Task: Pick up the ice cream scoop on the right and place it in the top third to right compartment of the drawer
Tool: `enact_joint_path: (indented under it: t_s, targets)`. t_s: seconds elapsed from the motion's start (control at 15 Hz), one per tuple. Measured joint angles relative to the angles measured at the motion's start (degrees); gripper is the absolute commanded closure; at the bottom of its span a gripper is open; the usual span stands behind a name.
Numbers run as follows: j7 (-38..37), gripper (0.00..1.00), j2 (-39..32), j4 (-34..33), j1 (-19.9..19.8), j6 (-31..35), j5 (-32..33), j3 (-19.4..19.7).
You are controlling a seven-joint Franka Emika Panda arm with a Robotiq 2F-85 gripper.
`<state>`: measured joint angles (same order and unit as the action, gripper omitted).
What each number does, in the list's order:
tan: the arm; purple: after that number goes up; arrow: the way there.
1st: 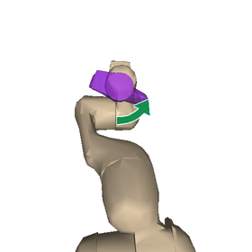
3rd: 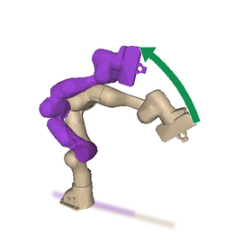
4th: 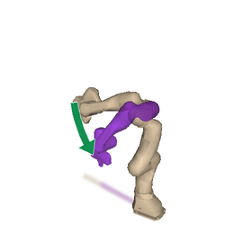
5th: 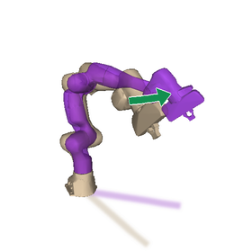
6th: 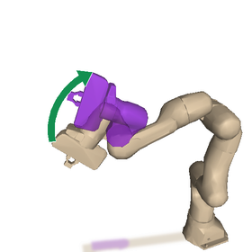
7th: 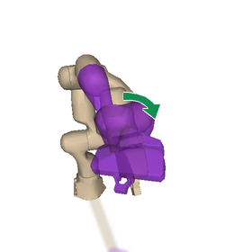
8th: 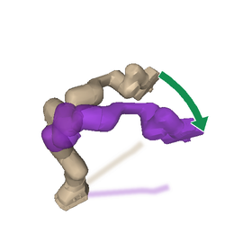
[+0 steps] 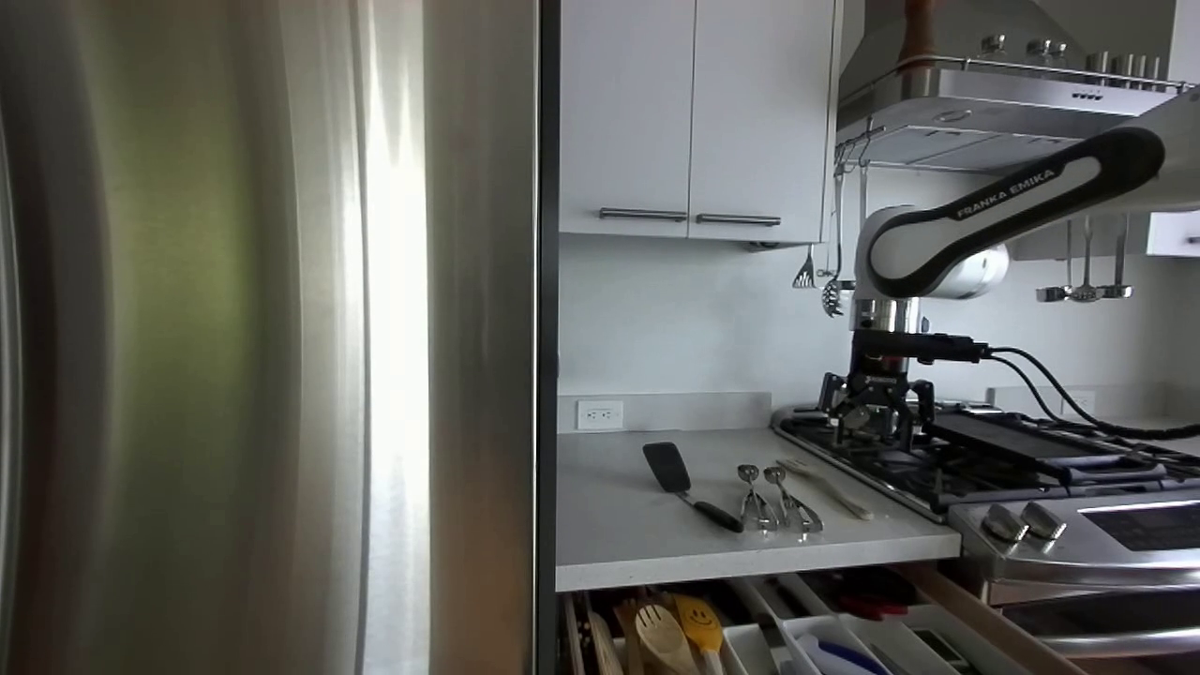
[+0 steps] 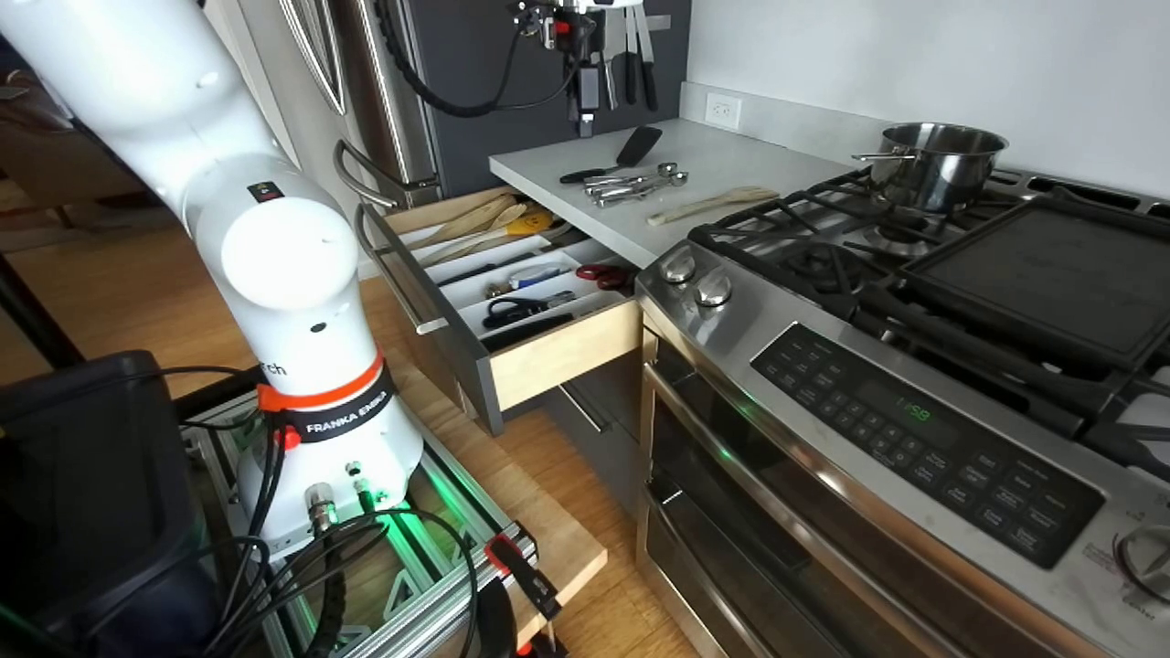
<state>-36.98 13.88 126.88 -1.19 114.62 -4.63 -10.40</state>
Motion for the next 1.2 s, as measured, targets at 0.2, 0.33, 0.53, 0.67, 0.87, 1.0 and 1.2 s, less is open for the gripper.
enact_joint_path:
  t_s: [0.2,0.33,0.53,0.67,0.87,1.0,1.2]
  targets:
    - [0.00,0.00,-0.02,-0.03,0.05,0.00,0.00,0.03]
    - [-0.05,0.00,-0.54,-0.39,0.19,0.49,0.38,0.00]
    - [-0.97,0.00,-3.37,-1.55,0.88,2.74,2.67,-0.45]
    - [-2.58,0.00,-6.08,-2.49,1.65,4.89,4.47,-0.59]
    - [-4.74,0.18,-10.19,-4.10,2.74,8.10,5.79,-0.56]
    - [-5.06,0.36,-12.74,-5.25,3.32,10.14,5.80,-0.30]
    - [-5.17,0.52,-15.68,-6.37,3.98,12.72,5.80,0.37]
